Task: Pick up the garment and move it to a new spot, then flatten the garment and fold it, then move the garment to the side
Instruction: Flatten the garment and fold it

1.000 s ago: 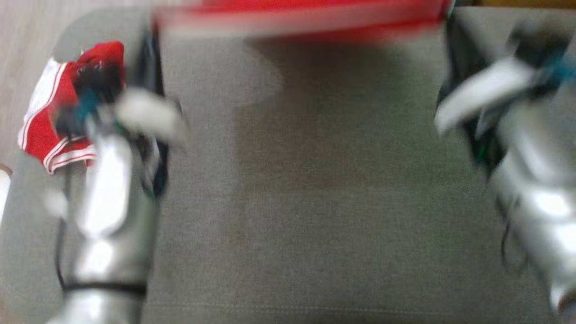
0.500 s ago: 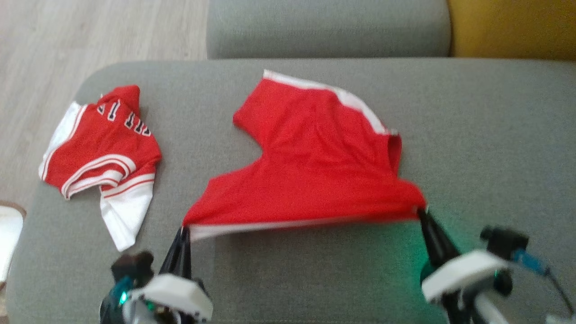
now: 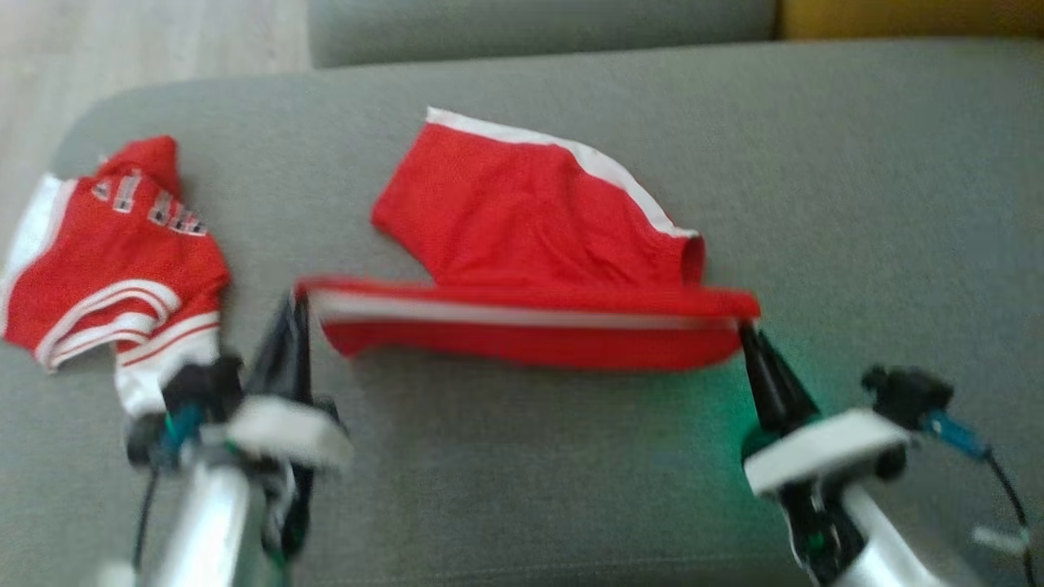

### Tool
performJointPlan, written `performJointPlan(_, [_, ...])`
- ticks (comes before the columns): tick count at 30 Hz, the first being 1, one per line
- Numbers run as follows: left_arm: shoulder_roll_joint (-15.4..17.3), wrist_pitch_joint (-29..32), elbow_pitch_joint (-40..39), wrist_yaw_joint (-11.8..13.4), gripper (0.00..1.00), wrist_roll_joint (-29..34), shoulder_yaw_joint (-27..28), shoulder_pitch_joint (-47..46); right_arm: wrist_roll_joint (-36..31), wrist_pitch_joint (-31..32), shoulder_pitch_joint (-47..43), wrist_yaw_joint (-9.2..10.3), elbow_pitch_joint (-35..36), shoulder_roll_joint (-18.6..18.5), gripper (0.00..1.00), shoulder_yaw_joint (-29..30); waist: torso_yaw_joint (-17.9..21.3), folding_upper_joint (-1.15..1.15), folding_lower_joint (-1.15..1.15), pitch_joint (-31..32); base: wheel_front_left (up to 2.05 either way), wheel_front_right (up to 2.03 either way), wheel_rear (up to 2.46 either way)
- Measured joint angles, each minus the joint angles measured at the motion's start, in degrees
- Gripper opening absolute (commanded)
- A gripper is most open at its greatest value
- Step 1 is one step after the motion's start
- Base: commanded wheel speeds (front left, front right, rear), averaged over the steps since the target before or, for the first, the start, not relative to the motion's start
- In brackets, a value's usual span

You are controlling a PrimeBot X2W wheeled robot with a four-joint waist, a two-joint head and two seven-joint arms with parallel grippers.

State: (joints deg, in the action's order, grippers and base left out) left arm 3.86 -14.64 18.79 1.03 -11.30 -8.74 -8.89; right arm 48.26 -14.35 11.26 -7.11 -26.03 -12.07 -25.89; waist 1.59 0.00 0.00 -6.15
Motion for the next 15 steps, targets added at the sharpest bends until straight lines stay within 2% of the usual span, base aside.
performJointPlan(7, [3.4, 1.4, 8.7, -2.2, 0.0, 2.4, -0.7, -16.7, -2.7, 0.0, 6.9, 0.0, -1.1, 4.4, 0.0, 2.5, 4.1, 0.0, 0.0, -6.4, 0.0, 0.0, 0.0])
performJointPlan(15, [5.0, 2.4, 16.3, -3.8, 0.0, 4.5, -2.4, -28.3, -5.2, 0.0, 11.9, 0.0, -1.7, 6.8, 0.0, 5.3, 6.6, 0.0, 0.0, -12.4, 0.0, 0.0, 0.0])
